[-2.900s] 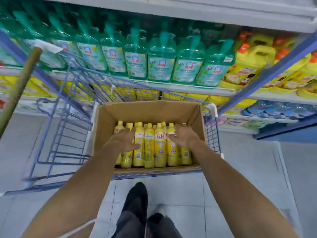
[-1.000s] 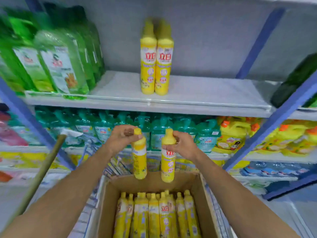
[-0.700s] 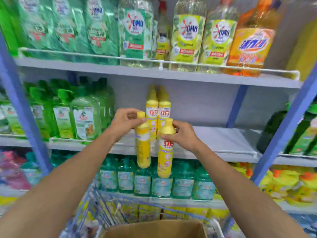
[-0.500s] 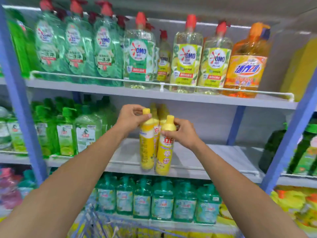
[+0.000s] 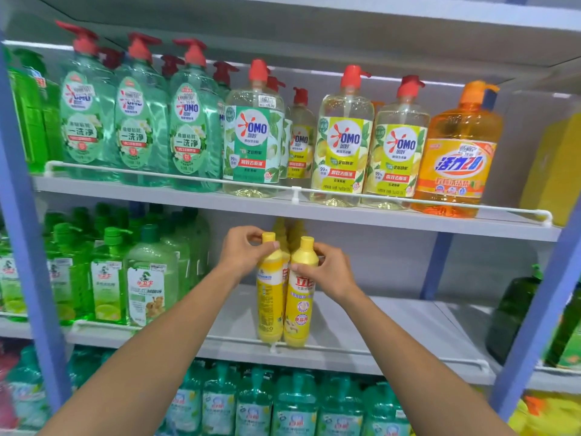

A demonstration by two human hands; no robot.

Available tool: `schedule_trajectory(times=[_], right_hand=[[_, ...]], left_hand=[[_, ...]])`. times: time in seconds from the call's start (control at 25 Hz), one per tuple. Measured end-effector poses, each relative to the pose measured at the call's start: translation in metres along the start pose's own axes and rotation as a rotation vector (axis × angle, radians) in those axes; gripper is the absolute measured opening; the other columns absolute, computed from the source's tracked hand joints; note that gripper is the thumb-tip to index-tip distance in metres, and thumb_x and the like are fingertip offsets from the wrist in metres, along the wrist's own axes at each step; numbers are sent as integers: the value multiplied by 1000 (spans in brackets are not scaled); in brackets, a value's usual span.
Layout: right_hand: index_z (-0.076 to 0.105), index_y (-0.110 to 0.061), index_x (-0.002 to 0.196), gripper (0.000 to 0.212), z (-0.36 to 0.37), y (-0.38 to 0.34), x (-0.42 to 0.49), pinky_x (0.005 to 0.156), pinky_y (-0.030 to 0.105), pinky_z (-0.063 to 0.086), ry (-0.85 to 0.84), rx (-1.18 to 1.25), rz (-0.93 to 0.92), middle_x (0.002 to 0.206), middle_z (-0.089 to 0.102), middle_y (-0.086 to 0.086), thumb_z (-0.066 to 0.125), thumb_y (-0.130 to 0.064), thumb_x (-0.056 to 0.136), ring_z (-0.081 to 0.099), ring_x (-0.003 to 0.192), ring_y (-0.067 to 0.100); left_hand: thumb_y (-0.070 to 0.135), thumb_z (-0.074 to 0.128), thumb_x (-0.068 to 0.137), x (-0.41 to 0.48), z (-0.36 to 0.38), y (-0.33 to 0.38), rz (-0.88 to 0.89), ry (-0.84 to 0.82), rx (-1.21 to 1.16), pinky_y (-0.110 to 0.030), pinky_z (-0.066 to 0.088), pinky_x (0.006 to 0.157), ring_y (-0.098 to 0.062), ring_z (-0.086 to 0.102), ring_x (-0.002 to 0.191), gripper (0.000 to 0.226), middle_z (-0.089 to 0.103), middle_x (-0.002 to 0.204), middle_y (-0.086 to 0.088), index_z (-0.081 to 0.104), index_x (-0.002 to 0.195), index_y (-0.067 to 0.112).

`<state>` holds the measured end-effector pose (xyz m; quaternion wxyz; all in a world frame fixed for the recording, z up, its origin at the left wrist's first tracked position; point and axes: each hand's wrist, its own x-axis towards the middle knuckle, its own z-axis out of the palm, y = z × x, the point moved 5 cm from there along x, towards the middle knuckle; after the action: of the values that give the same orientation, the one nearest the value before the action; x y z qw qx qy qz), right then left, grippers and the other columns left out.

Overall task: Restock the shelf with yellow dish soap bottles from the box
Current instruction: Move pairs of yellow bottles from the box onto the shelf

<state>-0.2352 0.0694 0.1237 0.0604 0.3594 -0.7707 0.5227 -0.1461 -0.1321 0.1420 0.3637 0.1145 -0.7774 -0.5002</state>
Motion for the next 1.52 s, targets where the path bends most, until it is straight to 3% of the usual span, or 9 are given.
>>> schedule_trajectory(times=[0.16, 0.44, 0.72, 0.92, 1.08, 1.16, 1.24, 1.4, 1.52], right_hand=[[73, -21, 104, 38, 7, -4, 1, 72, 20, 59, 24, -20, -8, 92, 77, -7, 91, -34, 72, 72, 82, 3], [74, -20, 105, 42, 6, -3, 7, 79, 33, 61, 60, -114, -12, 100, 68, -2, 89, -41, 72, 69, 88, 12], [72, -29, 110, 47, 10, 26, -3, 87, 39, 60, 67, -141, 5, 107, 67, -6, 89, -45, 70, 67, 96, 12], [67, -28, 119, 55, 14, 36, -6, 88, 35, 59, 113, -115, -3, 110, 66, -10, 87, -47, 72, 65, 99, 7], [64, -24, 120, 59, 15, 43, -14, 86, 31, 59, 158, -33, 38, 106, 71, -10, 88, -48, 71, 67, 96, 4], [63, -25, 121, 61, 16, 46, -18, 83, 28, 59, 167, 9, 56, 104, 73, -12, 89, -47, 70, 69, 93, 0], [61, -27, 123, 62, 19, 50, -21, 81, 24, 58, 157, 28, 60, 106, 72, -14, 89, -45, 70, 68, 94, -2], [59, -29, 115, 58, 22, 58, -25, 79, 20, 60, 149, 85, 127, 102, 71, -16, 93, -38, 68, 68, 89, -8], [61, -24, 115, 60, 27, 63, -27, 80, 22, 60, 176, 139, 162, 101, 73, -13, 94, -34, 66, 68, 88, -10]], left_hand=[[31, 90, 70, -1, 0, 4, 4, 28, 56, -39, 61, 79, -15, 70, 87, 36, 75, 90, -1, 77, 97, 11], [36, 90, 69, -1, -4, 3, -36, 101, 91, -41, 60, 83, -13, 70, 86, 38, 75, 90, 3, 77, 98, 15], [42, 91, 65, -14, 18, -14, -74, 51, 115, -43, 62, 77, -9, 70, 82, 35, 74, 85, 11, 79, 91, 22], [43, 90, 66, -28, 33, -22, -56, 31, 97, -32, 60, 77, -8, 70, 83, 39, 75, 88, 10, 78, 96, 21], [34, 90, 70, -40, 36, -26, -6, 45, 71, -11, 51, 60, -2, 66, 74, 37, 73, 90, 8, 74, 101, 22], [31, 89, 72, -40, 35, -24, 8, 39, 77, -8, 47, 55, 2, 64, 67, 32, 72, 86, 7, 74, 100, 24], [36, 89, 72, -36, 33, -27, -13, 23, 95, -10, 50, 61, 0, 67, 72, 32, 72, 87, 9, 73, 99, 27], [48, 85, 66, -30, 33, -45, -105, -56, 7, -39, 61, 80, -21, 72, 92, 48, 71, 101, 0, 66, 104, 25], [35, 85, 78, -36, 35, -50, -99, -77, -75, -34, 61, 78, -21, 71, 96, 42, 71, 106, -3, 64, 111, 20]])
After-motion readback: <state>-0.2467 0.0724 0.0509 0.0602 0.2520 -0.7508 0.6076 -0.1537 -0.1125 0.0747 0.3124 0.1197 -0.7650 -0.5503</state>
